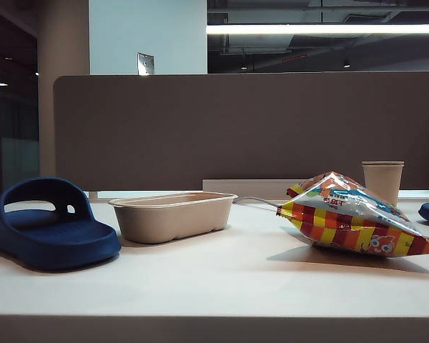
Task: Pick up a bag of chips and put them in the box.
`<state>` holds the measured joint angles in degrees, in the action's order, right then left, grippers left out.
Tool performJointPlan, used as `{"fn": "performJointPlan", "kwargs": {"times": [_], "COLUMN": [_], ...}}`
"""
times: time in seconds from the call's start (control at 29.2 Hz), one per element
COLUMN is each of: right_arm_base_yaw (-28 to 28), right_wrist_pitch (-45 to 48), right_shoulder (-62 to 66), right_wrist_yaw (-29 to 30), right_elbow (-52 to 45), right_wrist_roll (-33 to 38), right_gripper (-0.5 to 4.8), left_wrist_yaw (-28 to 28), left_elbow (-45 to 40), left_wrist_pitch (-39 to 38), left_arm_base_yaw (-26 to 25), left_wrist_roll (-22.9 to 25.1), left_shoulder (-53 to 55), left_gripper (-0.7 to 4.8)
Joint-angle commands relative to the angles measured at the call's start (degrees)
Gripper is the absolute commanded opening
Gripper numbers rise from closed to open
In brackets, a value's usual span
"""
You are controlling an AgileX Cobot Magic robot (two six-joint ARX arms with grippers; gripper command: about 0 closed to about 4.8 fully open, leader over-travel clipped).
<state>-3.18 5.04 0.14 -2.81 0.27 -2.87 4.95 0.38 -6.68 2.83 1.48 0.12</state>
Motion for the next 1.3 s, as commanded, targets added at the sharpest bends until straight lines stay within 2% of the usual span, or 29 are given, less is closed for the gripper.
{"fn": "performJointPlan", "kwargs": {"times": [0.03,0.24,0.31,0.38,0.45,0.55,0.58,0.65,0.69,0.75,0.82,0.93,0.96,0.99,1.03,1.1,1.2,1.3], "right_arm_base_yaw": [-0.1,-0.1,-0.1,-0.1,-0.1,-0.1,-0.1,-0.1,-0.1,-0.1,-0.1,-0.1,0.0,0.0,-0.1,-0.1,-0.1,-0.1], "right_wrist_pitch": [0.8,0.8,0.9,1.2,2.6,5.2,7.0,11.2,13.7,20.5,19.0,4.6,-1.0,-5.7,-11.0,-18.6,-26.4,-33.3], "right_shoulder": [0.0,0.0,0.0,0.0,0.0,0.0,0.0,0.0,0.0,0.1,0.1,0.9,1.9,3.4,5.9,10.9,18.4,27.1], "right_wrist_yaw": [0.0,0.1,1.1,3.7,9.9,19.7,20.3,21.2,22.7,25.8,25.9,22.2,20.5,18.8,16.2,11.6,7.8,6.8], "right_elbow": [-0.1,-0.1,-0.1,-0.1,-0.1,-0.1,-0.1,0.0,0.0,0.4,3.8,14.8,19.3,23.3,28.0,34.9,42.3,48.7], "right_wrist_roll": [0.0,0.2,2.2,8.8,19.9,26.8,30.8,40.0,41.4,42.4,43.1,37.9,34.4,31.7,28.8,25.3,24.7,23.6], "right_gripper": [-0.05,-0.05,-0.05,-0.05,-0.05,-0.06,-0.06,-0.05,-0.01,1.35,1.40,1.41,1.42,1.48,1.49,1.51,1.96,2.17], "left_wrist_yaw": [0.3,0.3,0.5,1.0,3.2,7.0,7.3,7.3,7.3,8.2,10.4,14.1,16.0,19.0,21.5,23.5,23.7,23.4], "left_elbow": [0.1,0.1,0.2,0.2,0.2,0.2,0.2,0.2,0.2,0.2,0.2,0.2,0.2,0.3,0.3,1.1,4.8,10.6], "left_wrist_pitch": [0.3,0.3,0.5,1.3,4.0,10.8,13.4,18.5,21.3,28.0,32.9,34.0,34.0,34.1,34.0,32.8,23.8,9.8], "left_arm_base_yaw": [0.0,0.0,0.0,0.0,0.0,0.0,0.0,0.0,0.0,0.0,0.0,0.0,0.0,0.0,0.0,0.0,0.0,0.0], "left_wrist_roll": [0.0,-0.1,-2.6,-8.7,-19.2,-35.2,-39.9,-45.0,-46.8,-49.6,-49.7,-49.4,-47.7,-45.1,-43.4,-42.6,-40.3,-33.9], "left_shoulder": [0.0,0.0,0.0,0.0,0.0,0.0,0.0,0.0,0.0,0.0,0.0,0.0,0.0,0.0,0.0,0.0,0.0,0.0], "left_gripper": [-0.06,-0.06,-0.06,-0.06,-0.06,-0.06,-0.06,-0.06,-0.06,-0.06,-0.05,-0.03,0.16,0.68,0.94,0.94,0.94,0.93]}}
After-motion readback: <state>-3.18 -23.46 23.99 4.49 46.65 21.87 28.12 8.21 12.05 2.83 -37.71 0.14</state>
